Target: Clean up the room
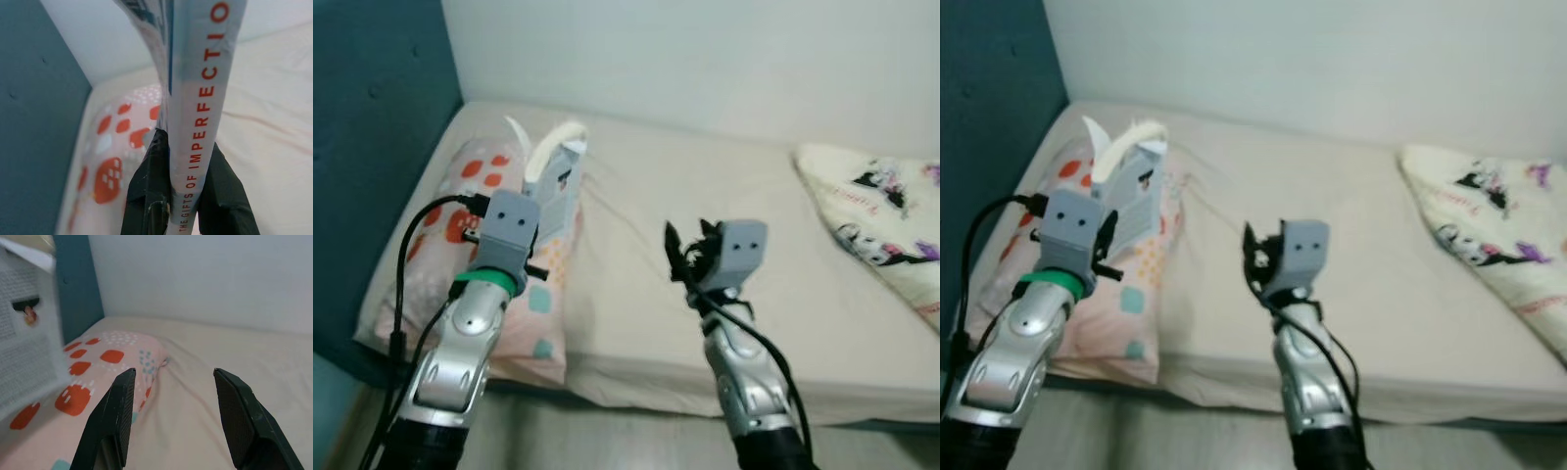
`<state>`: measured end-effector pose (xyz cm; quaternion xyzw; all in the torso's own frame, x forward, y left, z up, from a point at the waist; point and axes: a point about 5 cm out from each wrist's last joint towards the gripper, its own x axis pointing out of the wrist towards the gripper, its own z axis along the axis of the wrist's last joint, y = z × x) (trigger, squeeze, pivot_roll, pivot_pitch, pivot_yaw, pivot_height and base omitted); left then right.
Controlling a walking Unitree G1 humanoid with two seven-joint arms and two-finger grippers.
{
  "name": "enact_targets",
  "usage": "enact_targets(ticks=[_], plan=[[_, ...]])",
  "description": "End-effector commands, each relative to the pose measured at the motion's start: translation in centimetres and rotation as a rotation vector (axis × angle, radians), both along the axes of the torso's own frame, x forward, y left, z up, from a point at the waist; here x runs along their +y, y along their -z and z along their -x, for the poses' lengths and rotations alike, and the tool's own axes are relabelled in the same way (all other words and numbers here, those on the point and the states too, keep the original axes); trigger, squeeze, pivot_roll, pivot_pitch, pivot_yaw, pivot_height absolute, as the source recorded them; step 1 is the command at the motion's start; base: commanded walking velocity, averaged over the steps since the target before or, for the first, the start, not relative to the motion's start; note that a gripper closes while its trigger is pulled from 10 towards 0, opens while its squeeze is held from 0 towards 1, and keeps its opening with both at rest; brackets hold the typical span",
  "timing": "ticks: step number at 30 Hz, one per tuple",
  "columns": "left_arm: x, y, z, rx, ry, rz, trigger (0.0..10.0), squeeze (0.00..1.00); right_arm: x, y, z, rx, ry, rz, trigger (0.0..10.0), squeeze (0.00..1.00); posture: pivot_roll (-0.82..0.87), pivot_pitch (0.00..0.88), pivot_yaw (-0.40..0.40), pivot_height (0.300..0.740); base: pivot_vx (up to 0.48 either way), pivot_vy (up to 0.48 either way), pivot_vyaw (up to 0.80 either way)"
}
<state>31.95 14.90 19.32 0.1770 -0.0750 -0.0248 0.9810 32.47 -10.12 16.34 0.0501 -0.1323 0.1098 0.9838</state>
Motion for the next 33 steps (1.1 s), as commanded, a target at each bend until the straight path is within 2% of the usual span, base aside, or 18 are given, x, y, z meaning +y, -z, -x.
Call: enact_targets(ticks=[1, 6, 8, 9, 10, 11, 12, 15, 20, 26, 33], plan=[[-1.7, -0.3, 0.4, -0.035, 0.093, -0.053, 10.0, 0.00, -0.8, 0.6, 0.1, 0.016, 0.027, 0.013, 10.0, 0.00, 0.01, 0.059, -0.011, 0.740, 0.000, 0.000, 0.00], [-1.7, 0.0, 0.5, -0.026, 0.088, -0.055, 10.0, 0.00, -0.8, 0.6, 0.1, 0.018, 0.026, 0.014, 10.0, 0.00, 0.01, 0.059, -0.010, 0.740, 0.000, 0.000, 0.00], [-1.5, 0.7, 0.6, -0.018, 0.037, -0.074, 10.0, 0.00, -0.9, 0.8, 0.1, 0.024, 0.033, 0.020, 10.0, 0.00, 0.01, 0.058, -0.009, 0.740, 0.000, 0.000, 0.00], [-0.9, 1.4, 0.8, 0.004, 0.018, -0.020, 10.0, 0.00, -1.1, 1.1, 0.1, 0.032, 0.044, 0.029, 10.0, 0.00, 0.01, 0.055, -0.009, 0.740, 0.000, 0.000, 0.00], [-0.9, 1.4, 0.8, 0.004, 0.018, -0.020, 10.0, 0.00, -1.1, 1.1, 0.1, 0.032, 0.044, 0.029, 10.0, 0.00, 0.01, 0.055, -0.009, 0.740, 0.000, 0.000, 0.00], [0.2, 2.5, 1.1, 0.034, -0.008, 0.067, 10.0, 0.00, -1.6, 1.5, 0.3, 0.045, 0.071, 0.038, 10.0, 0.00, 0.01, 0.056, -0.015, 0.740, 0.000, 0.000, 0.00], [0.5, 2.9, 1.3, 0.041, -0.019, 0.093, 10.0, 0.00, -1.9, 1.6, 0.4, 0.048, 0.084, 0.039, 10.0, 0.00, 0.01, 0.056, -0.015, 0.740, 0.000, 0.000, 0.00], [0.5, 3.6, 2.1, 0.056, 0.031, 0.155, 10.0, 0.00, -3.1, 2.0, 0.8, 0.061, 0.127, 0.051, 10.0, 0.00, 0.01, 0.058, -0.019, 0.740, 0.000, 0.000, 0.00], [-0.2, 3.8, 2.6, 0.050, 0.115, 0.133, 10.0, 0.00, -3.7, 2.6, 1.2, 0.075, 0.131, 0.067, 10.0, 0.00, 0.00, 0.059, -0.019, 0.740, 0.050, 0.000, 0.00], [-0.4, 3.7, 2.1, 0.037, 0.123, 0.101, 10.0, 0.00, -3.4, 2.6, 1.2, 0.080, 0.130, 0.067, 10.0, 0.00, -0.01, 0.058, -0.012, 0.740, 0.348, 0.000, 0.00], [-0.3, 3.1, 1.5, 0.009, 0.127, 0.107, 10.0, 0.00, -2.9, 2.6, 1.0, 0.092, 0.127, 0.054, 10.0, 0.00, -0.01, 0.060, -0.009, 0.740, 0.480, 0.000, -0.80]])
